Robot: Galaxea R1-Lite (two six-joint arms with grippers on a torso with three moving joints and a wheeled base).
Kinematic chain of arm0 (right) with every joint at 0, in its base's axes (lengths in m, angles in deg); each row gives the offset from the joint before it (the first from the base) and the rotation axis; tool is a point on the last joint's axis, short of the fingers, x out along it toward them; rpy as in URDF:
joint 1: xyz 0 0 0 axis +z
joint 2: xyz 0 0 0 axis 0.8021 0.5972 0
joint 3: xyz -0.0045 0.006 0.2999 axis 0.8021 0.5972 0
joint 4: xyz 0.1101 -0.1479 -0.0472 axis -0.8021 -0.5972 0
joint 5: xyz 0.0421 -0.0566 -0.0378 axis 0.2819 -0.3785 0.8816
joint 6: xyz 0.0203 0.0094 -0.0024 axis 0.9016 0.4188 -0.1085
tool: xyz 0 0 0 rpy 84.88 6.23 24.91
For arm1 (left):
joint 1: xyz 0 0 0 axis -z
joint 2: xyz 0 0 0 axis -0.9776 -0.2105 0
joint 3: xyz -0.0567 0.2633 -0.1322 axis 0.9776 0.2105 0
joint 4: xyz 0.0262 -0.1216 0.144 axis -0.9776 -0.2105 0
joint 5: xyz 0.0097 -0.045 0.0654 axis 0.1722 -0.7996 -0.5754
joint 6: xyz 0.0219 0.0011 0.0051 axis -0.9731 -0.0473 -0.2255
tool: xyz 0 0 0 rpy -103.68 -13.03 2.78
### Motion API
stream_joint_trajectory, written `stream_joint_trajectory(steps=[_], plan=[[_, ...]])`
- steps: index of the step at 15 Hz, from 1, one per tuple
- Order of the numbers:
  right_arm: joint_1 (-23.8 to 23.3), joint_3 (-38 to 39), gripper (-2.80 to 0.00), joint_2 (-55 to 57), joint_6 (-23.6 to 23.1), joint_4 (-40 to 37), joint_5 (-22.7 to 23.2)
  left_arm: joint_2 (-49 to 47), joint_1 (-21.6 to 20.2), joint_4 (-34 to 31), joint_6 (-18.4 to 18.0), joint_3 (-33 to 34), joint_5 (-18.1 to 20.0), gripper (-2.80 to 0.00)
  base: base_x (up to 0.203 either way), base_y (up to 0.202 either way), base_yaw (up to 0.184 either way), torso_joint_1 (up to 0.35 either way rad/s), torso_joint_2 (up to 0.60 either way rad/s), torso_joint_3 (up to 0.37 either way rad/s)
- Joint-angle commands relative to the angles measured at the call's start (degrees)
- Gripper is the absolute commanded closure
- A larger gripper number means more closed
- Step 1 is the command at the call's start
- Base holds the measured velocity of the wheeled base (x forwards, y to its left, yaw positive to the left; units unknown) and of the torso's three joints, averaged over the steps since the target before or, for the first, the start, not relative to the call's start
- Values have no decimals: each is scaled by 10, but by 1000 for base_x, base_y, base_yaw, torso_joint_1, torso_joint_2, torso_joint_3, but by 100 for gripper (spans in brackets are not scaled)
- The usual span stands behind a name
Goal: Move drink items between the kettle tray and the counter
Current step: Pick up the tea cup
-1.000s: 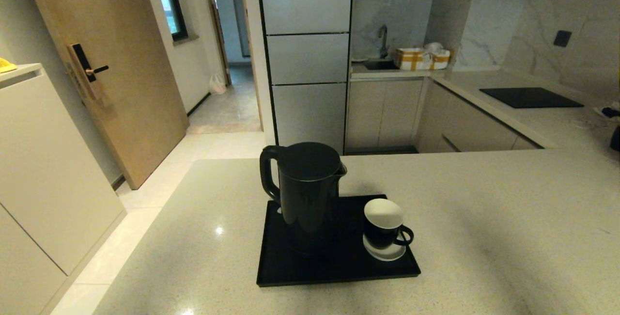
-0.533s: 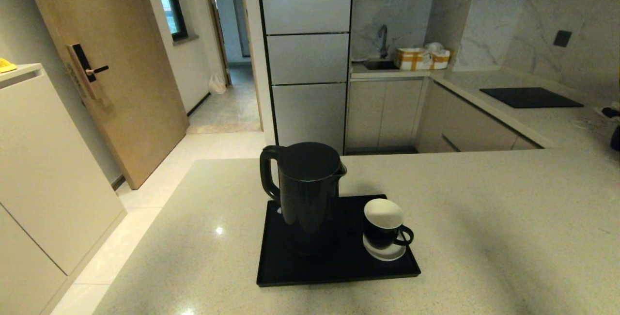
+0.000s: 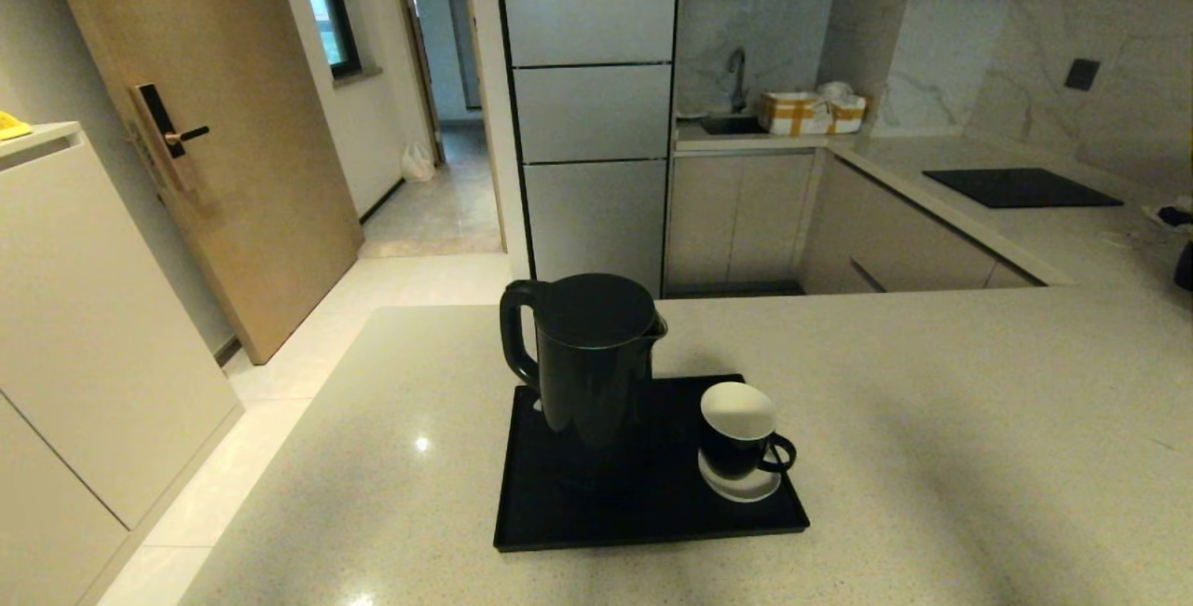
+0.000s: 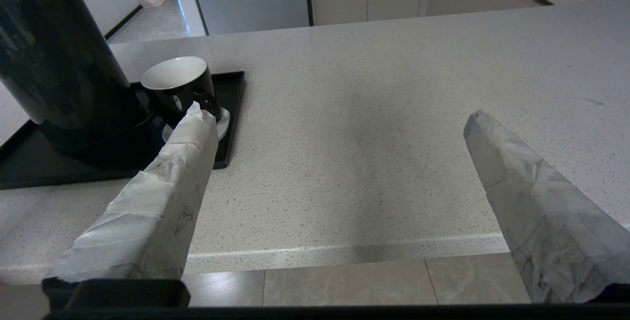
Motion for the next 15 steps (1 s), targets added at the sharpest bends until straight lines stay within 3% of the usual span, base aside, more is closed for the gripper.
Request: stream_joint_trajectory(steps=[1,15], plan=[[0,1,-280,0,0,0,0,0,0,-1,0,0,0,-280,0,0,0,0,0,0],[0,1,-280,1,0,0,0,0,0,-1,0,0,0,-280,0,0,0,0,0,0]])
